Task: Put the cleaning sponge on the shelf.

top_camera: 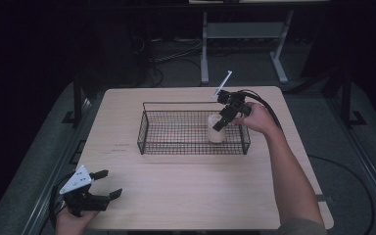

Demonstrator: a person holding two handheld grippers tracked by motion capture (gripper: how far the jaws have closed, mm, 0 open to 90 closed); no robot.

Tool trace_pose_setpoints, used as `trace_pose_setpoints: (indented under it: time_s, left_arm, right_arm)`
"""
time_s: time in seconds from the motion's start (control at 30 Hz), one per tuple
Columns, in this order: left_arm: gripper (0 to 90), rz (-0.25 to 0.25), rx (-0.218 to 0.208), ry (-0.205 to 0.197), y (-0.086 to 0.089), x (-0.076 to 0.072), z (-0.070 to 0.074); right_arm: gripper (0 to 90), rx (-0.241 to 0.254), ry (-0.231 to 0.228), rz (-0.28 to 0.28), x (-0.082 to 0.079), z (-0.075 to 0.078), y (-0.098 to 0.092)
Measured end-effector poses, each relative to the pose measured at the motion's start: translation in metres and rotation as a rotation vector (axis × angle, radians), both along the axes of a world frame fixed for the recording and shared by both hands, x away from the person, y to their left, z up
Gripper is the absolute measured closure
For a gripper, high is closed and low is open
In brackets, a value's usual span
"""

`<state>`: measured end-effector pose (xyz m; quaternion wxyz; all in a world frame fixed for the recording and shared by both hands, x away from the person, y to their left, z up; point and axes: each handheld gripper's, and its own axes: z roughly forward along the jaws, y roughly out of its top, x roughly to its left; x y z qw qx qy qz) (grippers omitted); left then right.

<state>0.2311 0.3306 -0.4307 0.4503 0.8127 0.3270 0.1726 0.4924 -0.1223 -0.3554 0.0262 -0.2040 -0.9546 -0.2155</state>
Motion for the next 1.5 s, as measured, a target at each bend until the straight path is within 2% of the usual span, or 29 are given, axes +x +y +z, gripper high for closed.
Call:
trace_pose_setpoints:
  time_s: [0.27,0.53,0.67,0.77,1.13,1.5]
  left_arm:
    - [13.8,0.012,-0.008,0.003,0.004,-0.001,0.000]
    - [13.8,0.011,-0.008,0.006,0.004,0.000,-0.001]
    - [13.8,0.013,-0.012,0.002,0.006,0.000,-0.001]
    - [13.8,0.013,-0.009,0.004,0.005,0.000,-0.001]
    - [13.9,0.020,-0.010,0.004,0.007,-0.001,-0.001]
    - [13.8,0.020,-0.010,0.005,0.008,-0.002,-0.001]
  right_arm:
    - [27.9,-0.012,0.016,-0.001,0.005,-0.012,0.006]
    - [27.9,-0.018,0.023,-0.009,0.008,-0.018,0.007]
    - [27.8,-0.003,0.029,-0.021,0.009,-0.025,0.006]
    - [27.7,-0.015,0.036,-0.025,0.008,-0.030,0.006]
    - [27.4,-0.011,0.034,-0.031,0.009,-0.032,0.005]
    - [20.2,-0.003,0.025,-0.050,0.008,-0.027,0.003]
